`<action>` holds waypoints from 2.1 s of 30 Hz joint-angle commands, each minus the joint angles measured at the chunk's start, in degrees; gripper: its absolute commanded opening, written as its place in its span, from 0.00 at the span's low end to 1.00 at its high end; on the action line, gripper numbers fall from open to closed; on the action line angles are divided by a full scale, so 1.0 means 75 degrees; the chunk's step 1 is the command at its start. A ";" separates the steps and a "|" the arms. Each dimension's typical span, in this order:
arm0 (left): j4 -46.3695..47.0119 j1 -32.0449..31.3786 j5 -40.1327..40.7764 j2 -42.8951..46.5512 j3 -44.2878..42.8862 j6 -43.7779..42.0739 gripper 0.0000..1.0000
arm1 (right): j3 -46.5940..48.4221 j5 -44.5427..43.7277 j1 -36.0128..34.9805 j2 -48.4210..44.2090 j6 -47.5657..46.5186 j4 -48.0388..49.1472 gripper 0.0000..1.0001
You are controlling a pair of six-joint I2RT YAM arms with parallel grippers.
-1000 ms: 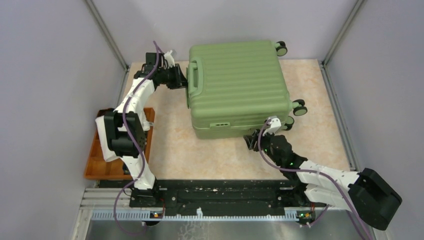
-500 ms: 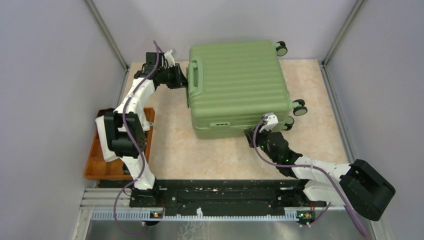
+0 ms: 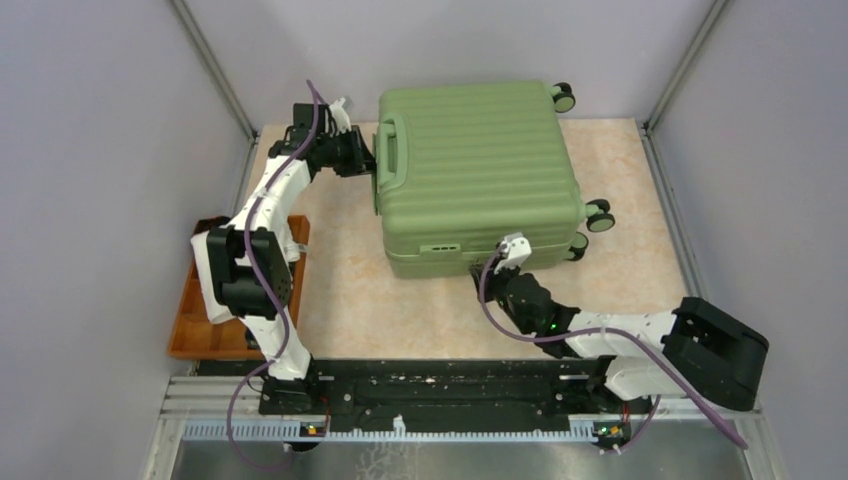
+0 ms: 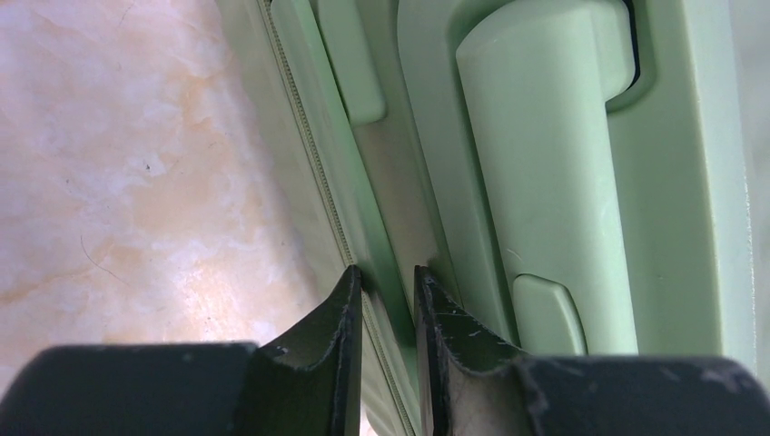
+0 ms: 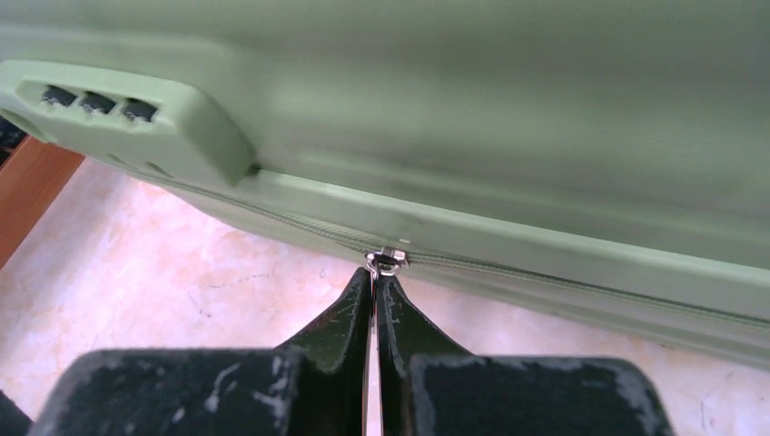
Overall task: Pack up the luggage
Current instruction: Zip the luggage at the center of the board.
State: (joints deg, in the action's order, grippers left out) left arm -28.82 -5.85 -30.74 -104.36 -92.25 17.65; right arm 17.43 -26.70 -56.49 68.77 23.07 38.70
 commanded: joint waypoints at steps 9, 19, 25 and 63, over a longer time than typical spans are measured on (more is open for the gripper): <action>0.1408 -0.0650 -0.1403 0.1326 -0.0339 0.0474 0.00 | 0.2267 0.1004 -0.1622 0.2319 -0.0420 0.1262 0.00; 0.1456 -0.0685 -0.1361 0.1425 -0.0184 0.0488 0.00 | 0.3726 0.1497 -0.2306 0.3698 -0.0900 0.1165 0.00; 0.1360 -0.0685 -0.1273 0.1526 -0.0059 0.0326 0.00 | 0.4336 0.1428 -0.2431 0.4218 -0.0756 0.0736 0.00; 0.4480 0.0172 -0.0364 -0.3366 -0.3589 -0.0483 0.99 | 0.0821 -0.2221 0.2647 -0.3381 0.3533 -0.6749 0.27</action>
State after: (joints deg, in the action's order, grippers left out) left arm -0.73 -2.68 -24.84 -128.57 -116.81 12.97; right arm 24.64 -43.42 -40.01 43.31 49.39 -12.53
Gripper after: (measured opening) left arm 0.987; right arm 0.265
